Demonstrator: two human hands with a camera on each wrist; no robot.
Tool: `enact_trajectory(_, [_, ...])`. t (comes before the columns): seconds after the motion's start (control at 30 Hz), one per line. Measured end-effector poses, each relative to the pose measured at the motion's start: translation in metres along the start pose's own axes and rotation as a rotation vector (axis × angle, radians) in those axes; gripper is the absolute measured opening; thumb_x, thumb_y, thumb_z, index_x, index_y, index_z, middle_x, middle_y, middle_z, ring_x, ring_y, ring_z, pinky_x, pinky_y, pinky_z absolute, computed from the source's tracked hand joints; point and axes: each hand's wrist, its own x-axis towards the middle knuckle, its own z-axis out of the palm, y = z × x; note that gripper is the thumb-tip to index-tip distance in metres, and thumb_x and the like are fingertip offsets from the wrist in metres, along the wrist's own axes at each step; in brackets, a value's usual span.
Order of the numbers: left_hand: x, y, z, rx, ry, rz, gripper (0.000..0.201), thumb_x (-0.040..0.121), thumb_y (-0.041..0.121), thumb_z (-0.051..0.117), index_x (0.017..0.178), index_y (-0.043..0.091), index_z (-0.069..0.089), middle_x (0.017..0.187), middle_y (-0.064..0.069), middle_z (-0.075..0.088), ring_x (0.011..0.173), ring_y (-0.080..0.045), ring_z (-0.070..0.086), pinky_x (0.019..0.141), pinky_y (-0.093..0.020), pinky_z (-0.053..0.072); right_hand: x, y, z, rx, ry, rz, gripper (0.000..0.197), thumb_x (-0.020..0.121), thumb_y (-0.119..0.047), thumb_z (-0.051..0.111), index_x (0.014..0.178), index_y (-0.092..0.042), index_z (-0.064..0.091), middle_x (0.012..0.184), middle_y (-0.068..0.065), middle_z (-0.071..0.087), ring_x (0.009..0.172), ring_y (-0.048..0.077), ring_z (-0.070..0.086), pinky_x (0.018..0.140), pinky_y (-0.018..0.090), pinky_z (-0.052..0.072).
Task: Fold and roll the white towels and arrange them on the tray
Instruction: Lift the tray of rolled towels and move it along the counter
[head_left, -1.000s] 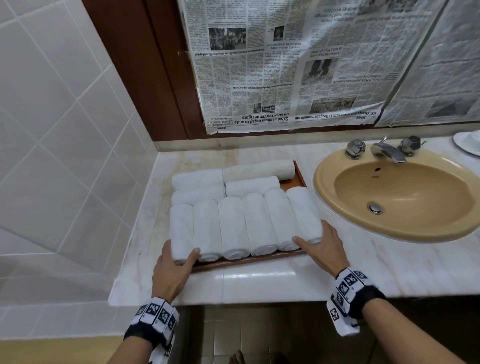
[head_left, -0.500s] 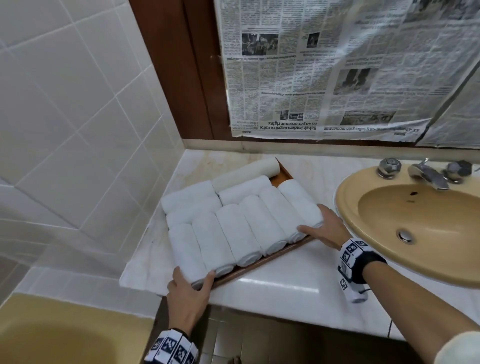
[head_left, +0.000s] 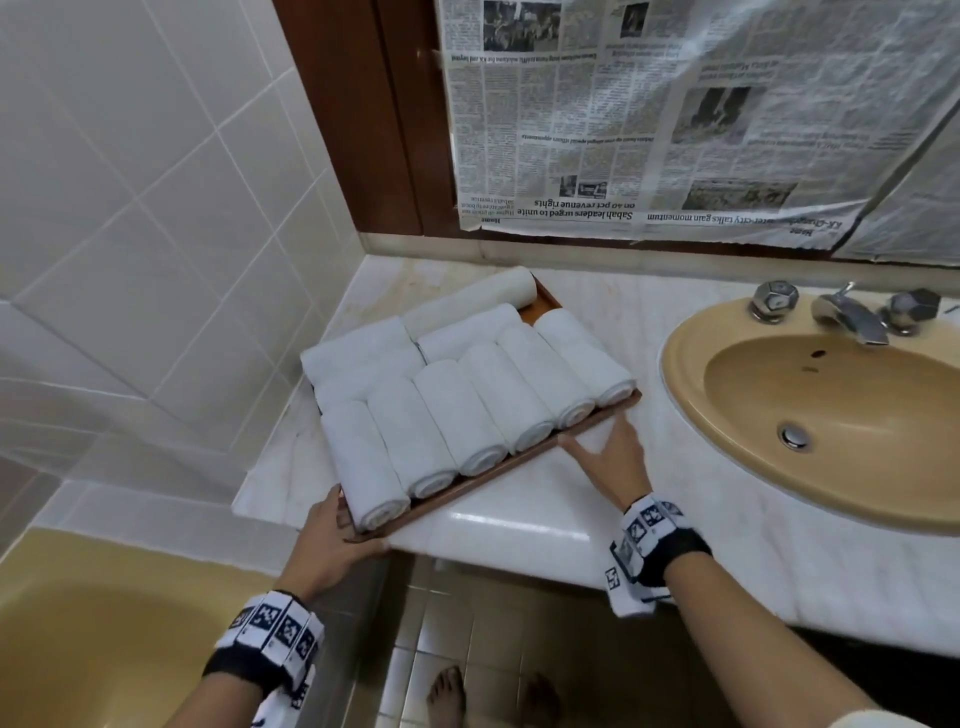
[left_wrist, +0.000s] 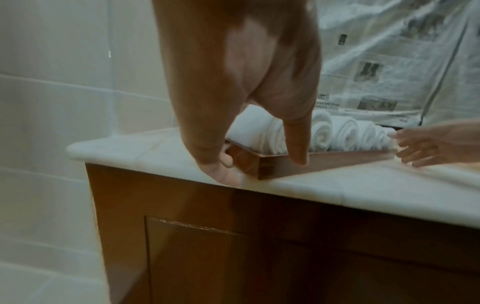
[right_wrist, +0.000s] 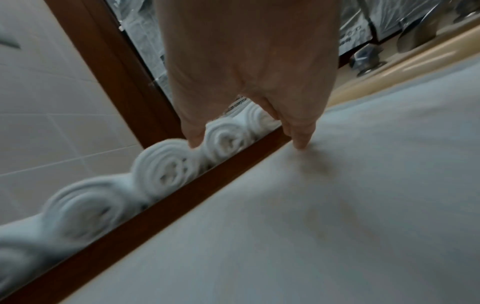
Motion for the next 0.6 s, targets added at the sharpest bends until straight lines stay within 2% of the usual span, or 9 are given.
enact_trajectory(0.03, [0.004, -0.006, -0.002, 0.029, 0.008, 0.006, 0.094, 0.051, 0.032, 0.099, 0.130, 0.019, 0.049, 0.115, 0.006, 0.065, 0.103, 0.000, 0.066, 0.088, -0.028, 0.058, -0.012, 0.001, 0.012, -0.011, -0.026, 0.002, 0.118, 0.067, -0.072, 0.071, 0.154, -0.010, 0.020, 0.154, 0.011, 0.034, 0.141, 0.026, 0.033, 0.117, 0.041, 0.030])
enact_trajectory(0.1, [0.019, -0.022, -0.006, 0.088, 0.012, 0.003, 0.108, 0.042, 0.060, 0.096, 0.133, 0.030, 0.046, 0.122, 0.002, 0.061, 0.114, -0.015, 0.061, 0.095, -0.045, 0.055, -0.030, -0.001, 0.034, -0.058, -0.082, -0.025, 0.116, 0.073, -0.067, 0.071, 0.156, -0.009, 0.014, 0.159, 0.010, 0.025, 0.145, 0.025, 0.025, 0.120, 0.039, 0.023])
enact_trajectory(0.13, [0.027, -0.033, -0.006, 0.109, 0.019, 0.010, 0.113, 0.039, 0.066, 0.094, 0.134, 0.031, 0.044, 0.124, 0.001, 0.058, 0.115, -0.020, 0.059, 0.097, -0.049, 0.053, -0.038, -0.005, 0.044, -0.091, -0.115, -0.040, 0.114, 0.077, -0.063, 0.071, 0.156, -0.007, 0.012, 0.161, 0.011, 0.020, 0.147, 0.025, 0.021, 0.121, 0.038, 0.020])
enact_trajectory(0.17, [0.029, -0.033, -0.006, 0.134, 0.019, 0.018, 0.117, 0.037, 0.066, 0.093, 0.136, 0.029, 0.042, 0.123, 0.000, 0.055, 0.115, -0.024, 0.058, 0.098, -0.050, 0.052, -0.044, -0.010, 0.051, -0.117, -0.134, -0.052, 0.113, 0.079, -0.062, 0.070, 0.156, -0.005, 0.010, 0.162, 0.012, 0.017, 0.148, 0.026, 0.018, 0.121, 0.039, 0.019])
enact_trajectory(0.23, [0.019, -0.010, -0.009, 0.196, 0.022, 0.055, 0.122, 0.039, 0.058, 0.096, 0.140, 0.021, 0.039, 0.121, -0.002, 0.047, 0.117, -0.028, 0.052, 0.102, -0.050, 0.048, -0.055, -0.019, 0.063, -0.162, -0.137, -0.060, 0.112, 0.082, -0.063, 0.066, 0.156, -0.002, 0.008, 0.163, 0.014, 0.013, 0.149, 0.028, 0.014, 0.122, 0.039, 0.016])
enact_trajectory(0.33, [0.017, 0.001, -0.013, 0.203, -0.010, 0.076, 0.120, 0.050, 0.042, 0.097, 0.146, 0.017, 0.030, 0.125, -0.008, 0.043, 0.116, -0.026, 0.044, 0.107, -0.047, 0.041, -0.065, -0.031, 0.077, -0.204, -0.106, -0.038, 0.113, 0.083, -0.064, 0.063, 0.155, 0.000, 0.004, 0.163, 0.016, 0.009, 0.150, 0.028, 0.009, 0.123, 0.039, 0.012])
enact_trajectory(0.4, [0.019, 0.000, -0.015, 0.171, -0.019, 0.095, 0.124, 0.053, 0.041, 0.097, 0.149, 0.019, 0.023, 0.129, -0.011, 0.040, 0.115, -0.024, 0.041, 0.110, -0.046, 0.038, -0.070, -0.035, 0.085, -0.235, -0.085, -0.025, 0.115, 0.083, -0.066, 0.062, 0.155, 0.000, 0.002, 0.163, 0.016, 0.007, 0.150, 0.027, 0.008, 0.123, 0.038, 0.010])
enact_trajectory(0.47, [0.020, -0.002, -0.017, 0.168, -0.027, 0.111, 0.129, 0.053, 0.043, 0.097, 0.152, 0.020, 0.018, 0.132, -0.011, 0.036, 0.123, -0.029, 0.042, 0.114, -0.042, 0.035, -0.074, -0.038, 0.093, -0.265, -0.063, -0.011, 0.116, 0.082, -0.069, 0.060, 0.155, 0.001, 0.001, 0.163, 0.017, 0.006, 0.151, 0.027, 0.007, 0.123, 0.039, 0.010])
enact_trajectory(0.6, [0.022, -0.005, -0.019, 0.200, -0.041, 0.138, 0.128, 0.054, 0.047, 0.095, 0.153, 0.018, 0.020, 0.125, -0.005, 0.034, 0.124, -0.031, 0.046, 0.112, -0.037, 0.037, -0.079, -0.049, 0.114, -0.324, -0.011, 0.032, 0.124, 0.078, -0.075, 0.058, 0.154, 0.004, -0.001, 0.163, 0.020, 0.003, 0.151, 0.029, 0.005, 0.123, 0.040, 0.006])
